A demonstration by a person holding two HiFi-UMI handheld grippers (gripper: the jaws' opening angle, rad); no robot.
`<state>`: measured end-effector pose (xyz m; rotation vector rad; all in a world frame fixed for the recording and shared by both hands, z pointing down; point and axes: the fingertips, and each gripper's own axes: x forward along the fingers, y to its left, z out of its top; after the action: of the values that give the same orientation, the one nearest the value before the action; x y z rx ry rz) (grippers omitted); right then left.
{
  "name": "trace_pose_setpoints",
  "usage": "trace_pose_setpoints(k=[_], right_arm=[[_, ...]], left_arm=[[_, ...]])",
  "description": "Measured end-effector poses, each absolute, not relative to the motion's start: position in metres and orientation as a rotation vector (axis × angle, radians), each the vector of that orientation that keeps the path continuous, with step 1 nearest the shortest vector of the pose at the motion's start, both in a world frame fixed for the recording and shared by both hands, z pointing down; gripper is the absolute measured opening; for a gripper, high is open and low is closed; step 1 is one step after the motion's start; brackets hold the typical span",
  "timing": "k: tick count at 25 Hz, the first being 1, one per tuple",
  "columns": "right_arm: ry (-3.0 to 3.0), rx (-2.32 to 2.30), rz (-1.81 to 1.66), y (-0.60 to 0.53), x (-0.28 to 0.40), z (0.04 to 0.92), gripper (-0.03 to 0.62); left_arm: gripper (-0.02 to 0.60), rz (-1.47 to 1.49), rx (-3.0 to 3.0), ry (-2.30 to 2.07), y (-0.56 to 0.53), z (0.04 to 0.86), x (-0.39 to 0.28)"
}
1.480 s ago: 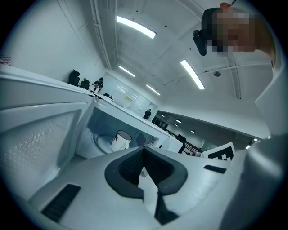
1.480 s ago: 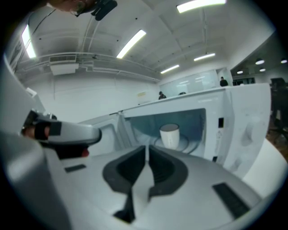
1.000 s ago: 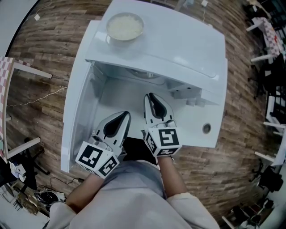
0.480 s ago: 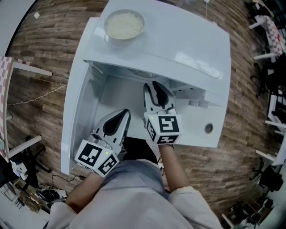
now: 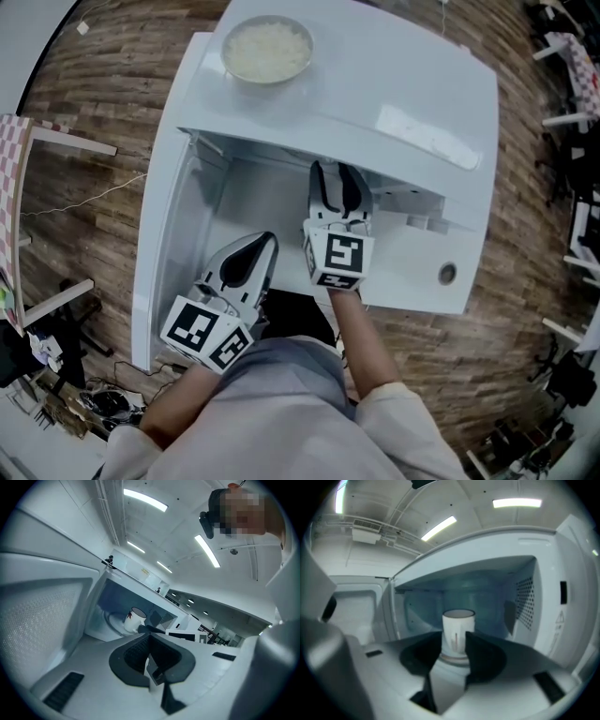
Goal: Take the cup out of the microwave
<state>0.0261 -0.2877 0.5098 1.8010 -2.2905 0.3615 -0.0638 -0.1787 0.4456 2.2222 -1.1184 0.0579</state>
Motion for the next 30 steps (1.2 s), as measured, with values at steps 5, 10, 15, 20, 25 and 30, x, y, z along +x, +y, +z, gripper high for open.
trace_pose_setpoints(k=[5,10,15,20,25,30], right_arm=[[-2.293,1.838,0.318,-0.299,0.024,0.524,0.158],[-2.319,1.877,0.315,-0.308,0.024,0.527,0.158],[-2.332,1.879,0.241,-0.315,0.022,0.526,0.156],[-2.292,1.903,0.183,-0.319,0.023,0.528,0.153],[-2.285,1.940,0.189,-0.322,0.023,0.527,0.118],[-2.269,1.957,0.176,-0.322,0.023,0.528,0.083]], left_arm=[[0.015,0.087,2.210,-1.117,-0.175,0.453,-0.066],[0.015,0.066,2.212,-1.116,-0.174,0.452,-0.070],[0.015,0.066,2.216,-1.127,-0.178,0.453,-0.068],[0.015,0.101,2.216,-1.113,-0.179,0.461,-0.065],[0.015,0.116,2.211,-1.126,-0.180,0.463,-0.067],[0.015,0.121,2.203,-1.143,-0.180,0.466,-0.071]])
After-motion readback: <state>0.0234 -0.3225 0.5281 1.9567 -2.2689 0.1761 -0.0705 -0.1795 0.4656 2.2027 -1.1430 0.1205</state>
